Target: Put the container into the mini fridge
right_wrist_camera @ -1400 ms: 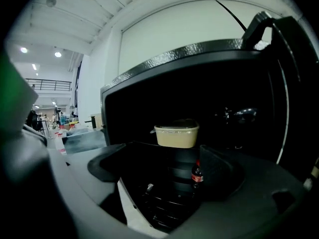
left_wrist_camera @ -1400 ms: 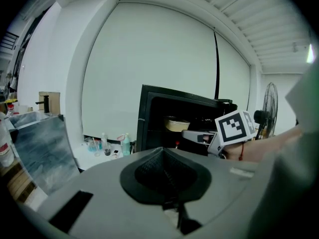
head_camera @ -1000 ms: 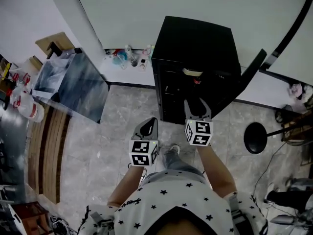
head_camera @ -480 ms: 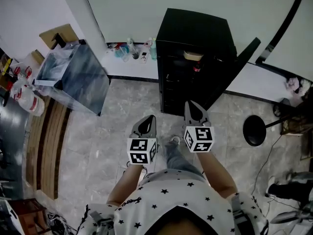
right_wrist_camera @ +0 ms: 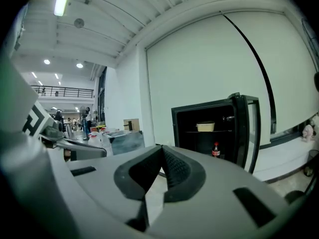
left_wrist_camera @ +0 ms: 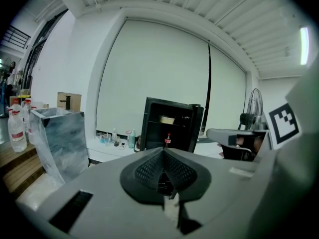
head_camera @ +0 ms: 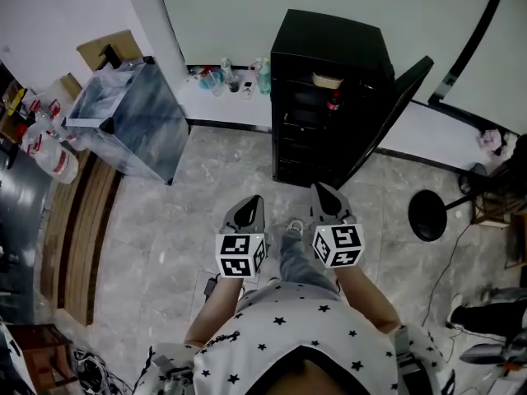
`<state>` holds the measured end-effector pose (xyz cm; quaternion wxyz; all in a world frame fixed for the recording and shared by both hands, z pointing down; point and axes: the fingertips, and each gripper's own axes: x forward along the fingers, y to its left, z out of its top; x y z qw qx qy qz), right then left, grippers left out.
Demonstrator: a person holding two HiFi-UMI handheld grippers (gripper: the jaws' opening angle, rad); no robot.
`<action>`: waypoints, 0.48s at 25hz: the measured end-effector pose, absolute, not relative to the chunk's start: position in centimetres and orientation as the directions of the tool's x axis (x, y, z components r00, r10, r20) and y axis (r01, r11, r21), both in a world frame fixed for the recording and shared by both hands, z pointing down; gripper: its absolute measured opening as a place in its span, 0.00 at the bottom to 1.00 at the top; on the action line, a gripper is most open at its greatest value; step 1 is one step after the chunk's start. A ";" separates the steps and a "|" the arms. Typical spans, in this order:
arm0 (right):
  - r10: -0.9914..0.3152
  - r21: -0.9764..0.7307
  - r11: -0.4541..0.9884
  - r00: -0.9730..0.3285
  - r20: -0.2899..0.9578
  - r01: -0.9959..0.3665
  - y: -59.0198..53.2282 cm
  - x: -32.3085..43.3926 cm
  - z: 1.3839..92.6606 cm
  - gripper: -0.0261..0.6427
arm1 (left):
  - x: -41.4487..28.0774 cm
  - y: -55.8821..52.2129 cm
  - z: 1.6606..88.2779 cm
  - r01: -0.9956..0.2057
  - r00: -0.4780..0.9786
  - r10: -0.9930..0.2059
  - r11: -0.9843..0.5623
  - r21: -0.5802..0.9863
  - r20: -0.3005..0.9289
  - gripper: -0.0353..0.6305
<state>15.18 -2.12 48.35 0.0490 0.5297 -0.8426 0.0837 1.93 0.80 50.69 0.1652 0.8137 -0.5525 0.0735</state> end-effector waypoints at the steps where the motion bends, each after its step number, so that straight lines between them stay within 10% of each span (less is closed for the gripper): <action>1: -0.882 -0.089 0.430 -0.439 0.173 -0.899 -1.4 15.0 48.4 0.03 | 1.8 1.3 50.7 -0.924 0.377 -0.876 -0.333 0.189 0.302 0.07; 12: -0.865 -0.078 0.460 -0.466 0.186 -0.885 2.5 13.6 49.0 0.03 | 0.7 4.1 50.9 -0.928 0.364 -0.884 -0.318 0.193 0.293 0.07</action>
